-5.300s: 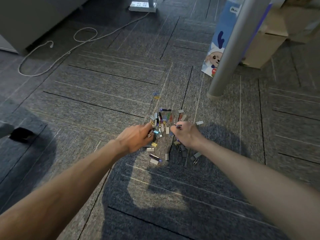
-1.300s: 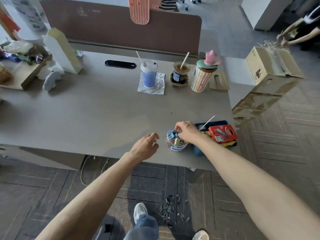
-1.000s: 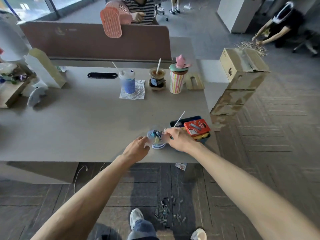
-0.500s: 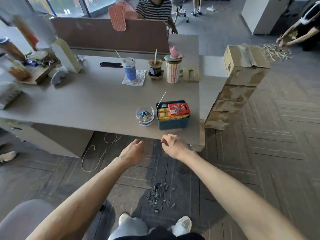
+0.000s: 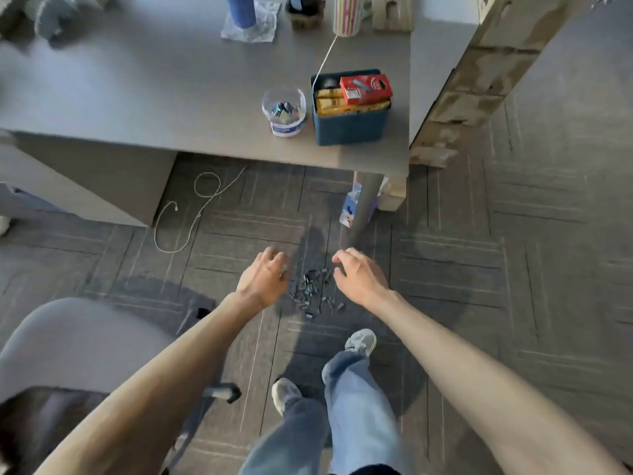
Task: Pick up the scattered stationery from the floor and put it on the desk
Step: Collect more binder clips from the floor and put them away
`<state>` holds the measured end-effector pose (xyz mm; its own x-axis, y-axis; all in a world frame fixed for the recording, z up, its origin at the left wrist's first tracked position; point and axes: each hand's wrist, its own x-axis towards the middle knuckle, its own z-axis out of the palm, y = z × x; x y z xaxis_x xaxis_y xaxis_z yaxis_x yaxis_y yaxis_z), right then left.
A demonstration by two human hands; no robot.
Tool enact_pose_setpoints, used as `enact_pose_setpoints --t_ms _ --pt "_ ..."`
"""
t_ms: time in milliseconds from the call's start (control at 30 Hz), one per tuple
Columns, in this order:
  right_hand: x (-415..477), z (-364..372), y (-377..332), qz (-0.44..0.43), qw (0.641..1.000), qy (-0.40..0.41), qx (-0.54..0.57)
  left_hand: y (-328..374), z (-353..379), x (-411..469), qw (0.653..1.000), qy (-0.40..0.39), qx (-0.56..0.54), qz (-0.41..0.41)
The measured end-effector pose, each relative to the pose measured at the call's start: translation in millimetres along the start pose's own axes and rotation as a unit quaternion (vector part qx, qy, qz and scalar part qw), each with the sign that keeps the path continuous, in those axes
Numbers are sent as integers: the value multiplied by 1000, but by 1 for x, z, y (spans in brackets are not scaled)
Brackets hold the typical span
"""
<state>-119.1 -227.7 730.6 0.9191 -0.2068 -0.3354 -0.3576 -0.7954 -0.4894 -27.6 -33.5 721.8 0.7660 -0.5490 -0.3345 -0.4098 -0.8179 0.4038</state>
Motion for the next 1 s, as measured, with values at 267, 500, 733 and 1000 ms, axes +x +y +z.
enact_pose_setpoints --t_ms 267,500,733,1000 --pt "53 173 95 50 995 -52 68 -77 179 29 999 -33 25 -32" --pt "159 388 214 11 996 -43 76 -191 429 133 994 -89 -1 -70" --pt "256 537 294 -69 995 -76 1 -293 571 218 996 -39 73 -40" --pt "316 587 330 -225 964 -70 -126 -342 608 258 970 30 206 125"
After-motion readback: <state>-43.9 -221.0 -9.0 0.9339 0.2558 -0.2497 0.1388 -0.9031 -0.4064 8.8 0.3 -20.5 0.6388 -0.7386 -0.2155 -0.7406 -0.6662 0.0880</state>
